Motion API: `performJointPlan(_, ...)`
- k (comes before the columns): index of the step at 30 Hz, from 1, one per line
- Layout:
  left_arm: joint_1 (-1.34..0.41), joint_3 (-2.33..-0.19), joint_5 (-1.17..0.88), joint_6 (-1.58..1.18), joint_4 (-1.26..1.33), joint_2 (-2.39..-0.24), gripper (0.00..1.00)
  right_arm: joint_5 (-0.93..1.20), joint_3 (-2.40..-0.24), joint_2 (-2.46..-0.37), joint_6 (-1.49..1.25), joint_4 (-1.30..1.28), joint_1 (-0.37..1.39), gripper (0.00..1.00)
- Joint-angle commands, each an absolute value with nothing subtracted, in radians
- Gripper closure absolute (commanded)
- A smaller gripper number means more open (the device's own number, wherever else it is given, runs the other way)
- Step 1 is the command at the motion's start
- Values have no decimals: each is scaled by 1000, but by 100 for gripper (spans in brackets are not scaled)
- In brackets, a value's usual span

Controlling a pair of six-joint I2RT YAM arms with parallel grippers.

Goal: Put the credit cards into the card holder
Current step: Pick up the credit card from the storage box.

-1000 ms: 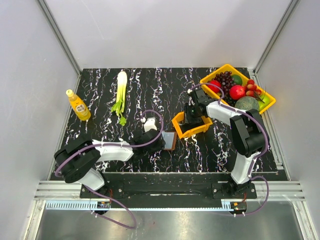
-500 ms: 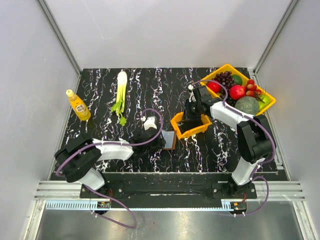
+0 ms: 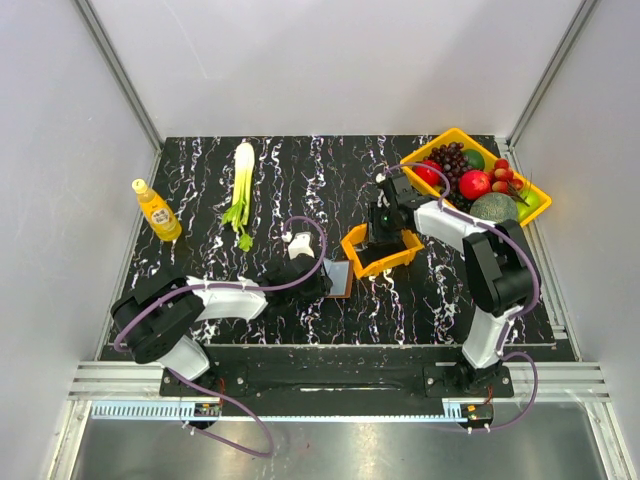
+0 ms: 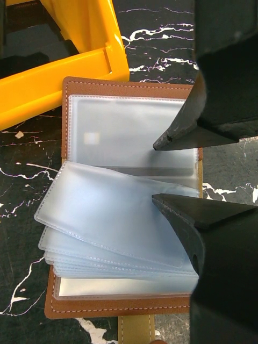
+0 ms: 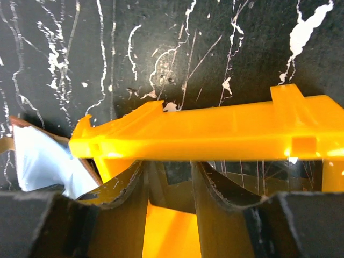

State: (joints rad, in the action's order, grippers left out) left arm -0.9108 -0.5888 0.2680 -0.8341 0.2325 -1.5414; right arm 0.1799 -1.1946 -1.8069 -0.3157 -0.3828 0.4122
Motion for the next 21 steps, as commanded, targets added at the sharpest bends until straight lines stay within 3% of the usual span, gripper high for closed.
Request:
performJointPlan(1,-904,-583,242,-816,167,-1582,58,202,-1247,-1861,-301,-399,413,57)
performJointPlan(11,-900,-584,236,-816,173,-1589,58,250,-1192,-1813,-316,-345,413,68)
performJointPlan(21,-900,-588,229,-813,173,-1594,58,298,-1178,-1750,-321,-334,414,68)
